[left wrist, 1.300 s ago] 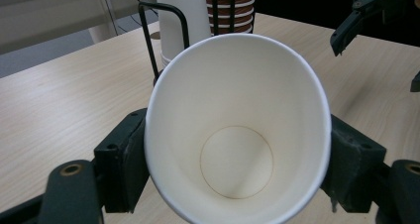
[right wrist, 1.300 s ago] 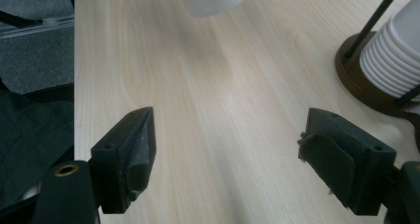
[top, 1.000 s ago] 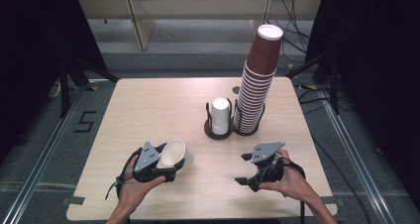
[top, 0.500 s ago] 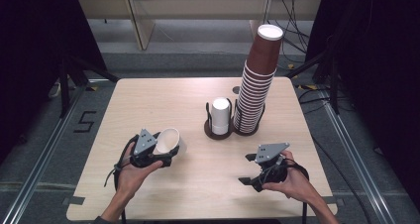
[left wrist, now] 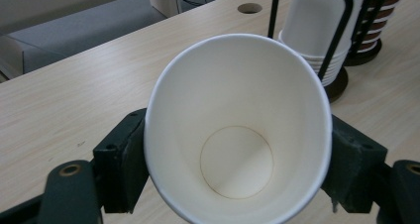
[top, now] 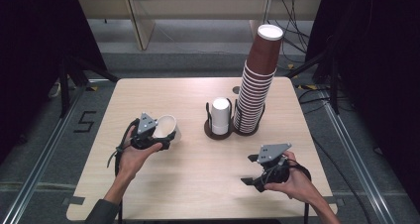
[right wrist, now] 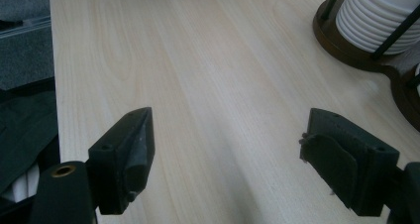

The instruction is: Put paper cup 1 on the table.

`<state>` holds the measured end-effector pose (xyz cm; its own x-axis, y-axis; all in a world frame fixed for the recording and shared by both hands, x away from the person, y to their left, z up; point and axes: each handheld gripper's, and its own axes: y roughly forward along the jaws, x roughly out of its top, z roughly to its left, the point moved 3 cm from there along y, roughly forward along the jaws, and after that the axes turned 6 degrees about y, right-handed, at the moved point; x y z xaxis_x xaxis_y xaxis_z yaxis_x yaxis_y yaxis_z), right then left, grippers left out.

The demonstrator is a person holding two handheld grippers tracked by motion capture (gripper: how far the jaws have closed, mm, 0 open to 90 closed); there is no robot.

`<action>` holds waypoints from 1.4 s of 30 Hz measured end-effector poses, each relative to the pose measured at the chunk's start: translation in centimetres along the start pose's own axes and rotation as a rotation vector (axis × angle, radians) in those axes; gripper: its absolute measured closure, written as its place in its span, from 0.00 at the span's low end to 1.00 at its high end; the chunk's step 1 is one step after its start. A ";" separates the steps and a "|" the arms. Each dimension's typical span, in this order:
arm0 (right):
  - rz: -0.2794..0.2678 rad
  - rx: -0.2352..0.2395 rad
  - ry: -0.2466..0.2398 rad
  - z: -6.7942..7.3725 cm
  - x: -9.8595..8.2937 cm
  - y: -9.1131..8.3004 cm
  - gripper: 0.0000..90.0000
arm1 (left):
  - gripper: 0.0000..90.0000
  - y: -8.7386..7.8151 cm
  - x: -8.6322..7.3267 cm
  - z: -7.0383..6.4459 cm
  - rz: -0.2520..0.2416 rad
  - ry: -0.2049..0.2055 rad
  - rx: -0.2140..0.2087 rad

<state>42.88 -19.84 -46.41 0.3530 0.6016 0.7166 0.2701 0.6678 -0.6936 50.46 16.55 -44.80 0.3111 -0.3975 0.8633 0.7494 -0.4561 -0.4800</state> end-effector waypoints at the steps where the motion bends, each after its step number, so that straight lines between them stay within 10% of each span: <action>1: 0.002 0.001 0.002 0.0 0.0 0.0 0.23 | 0.26 0.2 0.0 0.2 0.008 0.001 0.002; 27: 0.016 0.008 0.006 -0.1 -0.5 0.2 0.24 | 0.25 5.0 -0.5 5.6 0.215 0.016 0.126; 42: 0.011 0.009 0.008 -0.2 -0.6 0.1 0.24 | 0.17 7.4 -1.8 5.9 0.203 -0.031 0.149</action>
<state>42.85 -20.26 -46.90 0.3626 0.6052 0.7087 0.2581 0.6654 -0.7004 58.92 18.59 -49.03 0.4799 -0.4433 0.7571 0.7467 -0.2466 -0.6177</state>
